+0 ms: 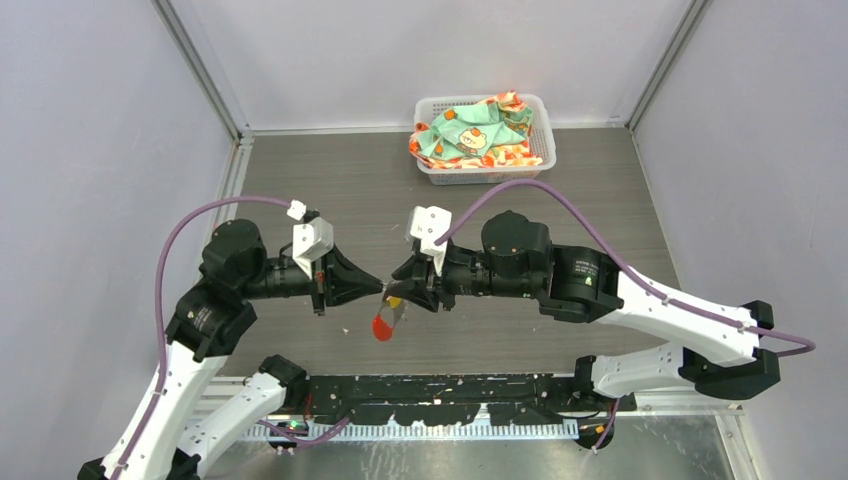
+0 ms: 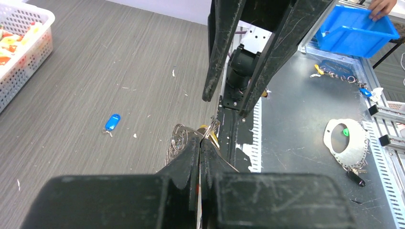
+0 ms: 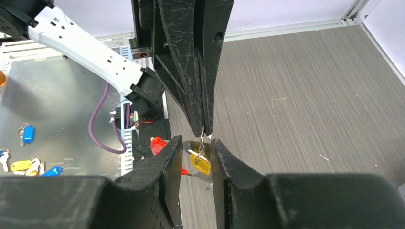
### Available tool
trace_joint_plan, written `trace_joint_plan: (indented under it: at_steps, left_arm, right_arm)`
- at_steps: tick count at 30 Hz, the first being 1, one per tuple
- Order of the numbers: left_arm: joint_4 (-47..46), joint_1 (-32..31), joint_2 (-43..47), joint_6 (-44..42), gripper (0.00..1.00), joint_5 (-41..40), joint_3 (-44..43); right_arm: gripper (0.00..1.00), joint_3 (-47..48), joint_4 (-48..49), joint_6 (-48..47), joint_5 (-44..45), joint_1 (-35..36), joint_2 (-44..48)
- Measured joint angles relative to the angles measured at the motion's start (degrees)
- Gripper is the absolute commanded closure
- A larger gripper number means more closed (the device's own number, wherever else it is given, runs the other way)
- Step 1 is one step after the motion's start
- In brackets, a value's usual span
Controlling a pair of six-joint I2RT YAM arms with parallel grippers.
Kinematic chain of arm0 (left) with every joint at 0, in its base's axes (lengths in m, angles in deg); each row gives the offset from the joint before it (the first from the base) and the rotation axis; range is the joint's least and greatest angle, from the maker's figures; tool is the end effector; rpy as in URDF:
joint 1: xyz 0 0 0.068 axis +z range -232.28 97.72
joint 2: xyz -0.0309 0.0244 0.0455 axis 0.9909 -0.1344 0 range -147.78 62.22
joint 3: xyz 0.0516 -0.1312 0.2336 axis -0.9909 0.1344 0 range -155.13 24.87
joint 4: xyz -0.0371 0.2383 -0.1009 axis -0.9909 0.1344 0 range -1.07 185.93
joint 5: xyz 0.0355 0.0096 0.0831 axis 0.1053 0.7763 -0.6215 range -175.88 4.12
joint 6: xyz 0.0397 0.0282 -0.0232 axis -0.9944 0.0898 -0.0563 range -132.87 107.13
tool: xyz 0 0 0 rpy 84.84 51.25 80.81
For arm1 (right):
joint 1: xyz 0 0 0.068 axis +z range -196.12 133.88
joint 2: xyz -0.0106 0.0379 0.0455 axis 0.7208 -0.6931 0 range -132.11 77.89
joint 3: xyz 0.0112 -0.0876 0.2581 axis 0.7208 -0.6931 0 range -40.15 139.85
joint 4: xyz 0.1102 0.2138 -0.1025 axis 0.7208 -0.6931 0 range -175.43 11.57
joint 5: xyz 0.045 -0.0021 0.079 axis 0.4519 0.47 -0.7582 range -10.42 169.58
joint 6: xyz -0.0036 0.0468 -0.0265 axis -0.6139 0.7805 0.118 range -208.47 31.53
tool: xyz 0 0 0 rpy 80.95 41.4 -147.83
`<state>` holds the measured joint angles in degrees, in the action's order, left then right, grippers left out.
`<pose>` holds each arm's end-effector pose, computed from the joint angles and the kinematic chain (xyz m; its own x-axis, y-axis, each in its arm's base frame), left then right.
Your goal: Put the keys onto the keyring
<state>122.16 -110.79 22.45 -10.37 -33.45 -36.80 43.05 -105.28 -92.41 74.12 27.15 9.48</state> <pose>0.0882 -0.0801 0.4106 -0.2150 0.0866 -0.9728 0.9655 0.1687 -0.1983 0.0691 0.2418 0.4568 0.0074 -0.2130 -0.9770 -0.9819 0.1833 -0.0474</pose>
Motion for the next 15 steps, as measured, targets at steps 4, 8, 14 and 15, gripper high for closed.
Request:
trace_joint_plan:
  at_steps: [4, 8, 14, 15]
  left_arm:
    - [0.0, 0.0, 0.1, 0.0, 1.0, 0.0, 0.0]
    - [0.0, 0.0, 0.1, 0.0, 1.0, 0.0, 0.0]
    - [0.0, 0.0, 0.1, 0.0, 1.0, -0.2, 0.0]
    - [0.0, 0.0, 0.1, 0.0, 1.0, -0.2, 0.0]
  right_arm:
    - [0.68, 0.0, 0.0, 0.7, -0.3, -0.3, -0.4]
    - [0.72, 0.0, -0.2, 1.1, -0.7, -0.7, -1.0]
    - [0.81, 0.0, -0.3, 1.4, -1.2, -1.4, -1.7]
    - [0.81, 0.0, -0.4, 1.4, -1.3, -1.5, -1.8]
